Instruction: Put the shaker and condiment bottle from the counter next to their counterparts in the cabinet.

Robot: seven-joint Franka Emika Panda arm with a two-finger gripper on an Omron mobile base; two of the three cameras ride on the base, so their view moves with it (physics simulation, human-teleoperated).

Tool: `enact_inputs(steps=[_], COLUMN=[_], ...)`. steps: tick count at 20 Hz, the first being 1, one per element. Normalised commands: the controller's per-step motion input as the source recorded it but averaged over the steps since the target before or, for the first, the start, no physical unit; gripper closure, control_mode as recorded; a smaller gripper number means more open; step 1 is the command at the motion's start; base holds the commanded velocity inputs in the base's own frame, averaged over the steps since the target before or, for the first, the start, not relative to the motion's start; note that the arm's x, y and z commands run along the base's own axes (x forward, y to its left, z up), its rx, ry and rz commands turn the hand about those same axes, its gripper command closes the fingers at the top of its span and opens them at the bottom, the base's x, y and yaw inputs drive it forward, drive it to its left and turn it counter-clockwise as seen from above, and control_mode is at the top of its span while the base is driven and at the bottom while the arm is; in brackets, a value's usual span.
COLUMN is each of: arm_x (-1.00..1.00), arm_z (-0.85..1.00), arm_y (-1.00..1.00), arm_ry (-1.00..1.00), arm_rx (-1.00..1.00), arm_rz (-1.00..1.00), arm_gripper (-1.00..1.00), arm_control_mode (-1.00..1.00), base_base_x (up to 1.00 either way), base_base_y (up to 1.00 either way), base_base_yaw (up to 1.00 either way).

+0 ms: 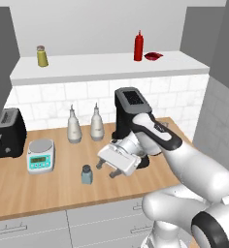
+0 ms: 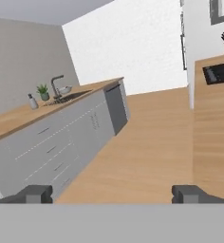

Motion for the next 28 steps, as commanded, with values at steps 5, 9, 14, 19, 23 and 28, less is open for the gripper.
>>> enact_inputs(steps=[5, 9, 14, 19, 23, 28], arm_x=[0.00, 0.22, 0.44, 0.40, 0.22, 0.09], arm_z=[-0.04, -0.01, -0.03, -0.20, -0.53, -0.29], arm_y=[0.00, 0.00, 0.00, 0.14, 0.39, 0.28], arm_ry=[-0.07, -0.07, -0.05, -0.05, -0.10, -0.02], arm_rx=[0.00, 0.00, 0.00, 0.00, 0.00, 0.00], arm_rz=[0.00, 0.00, -0.02, -0.09, -0.10, -0.05], arm_gripper=[-1.00, -1.00, -1.00, -1.00, -1.00, -1.00], arm_control_mode=[-1.00, -1.00, -1.00, -1.00, -1.00, -1.00], base_base_x=[0.00, 0.00, 0.00, 0.00, 0.00, 0.00], base_base_y=[0.00, 0.00, 0.00, 0.00, 0.00, 0.00], base_base_yaw=[0.00, 0.00, 0.00, 0.00, 0.00, 0.00])
